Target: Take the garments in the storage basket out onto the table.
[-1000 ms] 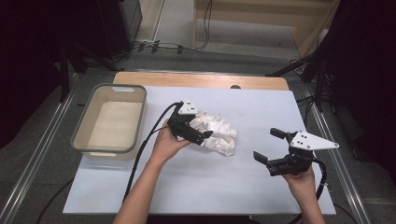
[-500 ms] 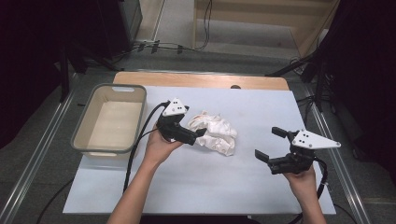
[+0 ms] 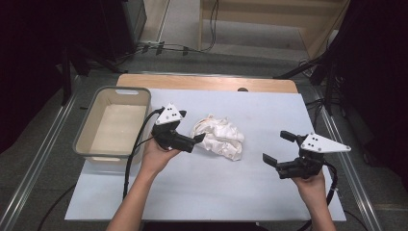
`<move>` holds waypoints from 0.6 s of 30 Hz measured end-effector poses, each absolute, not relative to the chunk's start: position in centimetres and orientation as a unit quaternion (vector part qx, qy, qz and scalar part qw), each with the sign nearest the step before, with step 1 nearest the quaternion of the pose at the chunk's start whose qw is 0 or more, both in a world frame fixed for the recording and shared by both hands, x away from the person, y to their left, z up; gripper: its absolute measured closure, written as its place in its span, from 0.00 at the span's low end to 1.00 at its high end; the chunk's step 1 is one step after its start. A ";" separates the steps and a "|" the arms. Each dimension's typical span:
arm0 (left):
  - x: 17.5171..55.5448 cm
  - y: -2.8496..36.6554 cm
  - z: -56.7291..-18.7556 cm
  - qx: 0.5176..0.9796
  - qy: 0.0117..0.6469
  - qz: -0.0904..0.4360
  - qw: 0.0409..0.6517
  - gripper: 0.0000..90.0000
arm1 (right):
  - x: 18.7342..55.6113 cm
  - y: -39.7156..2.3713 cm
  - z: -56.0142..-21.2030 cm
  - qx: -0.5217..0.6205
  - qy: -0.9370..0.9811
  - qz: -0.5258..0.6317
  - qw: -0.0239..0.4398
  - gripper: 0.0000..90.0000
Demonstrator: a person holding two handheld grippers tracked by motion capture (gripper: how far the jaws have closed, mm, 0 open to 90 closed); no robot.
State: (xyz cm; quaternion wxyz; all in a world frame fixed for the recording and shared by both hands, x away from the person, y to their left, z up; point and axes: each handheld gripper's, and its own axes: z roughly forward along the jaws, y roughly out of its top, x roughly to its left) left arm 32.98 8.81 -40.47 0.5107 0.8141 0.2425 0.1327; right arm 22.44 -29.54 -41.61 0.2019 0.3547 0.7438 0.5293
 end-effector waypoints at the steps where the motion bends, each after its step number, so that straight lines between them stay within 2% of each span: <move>1: 32.9 8.9 -40.5 0.813 0.243 0.132 0.513 0.00 | 22.4 -29.5 -41.6 0.355 0.744 0.529 0.202 0.00; 18: 30.8 12.2 -40.1 0.796 0.256 0.148 0.529 0.00 | 22.3 -29.3 -41.7 0.360 0.744 0.525 0.204 0.00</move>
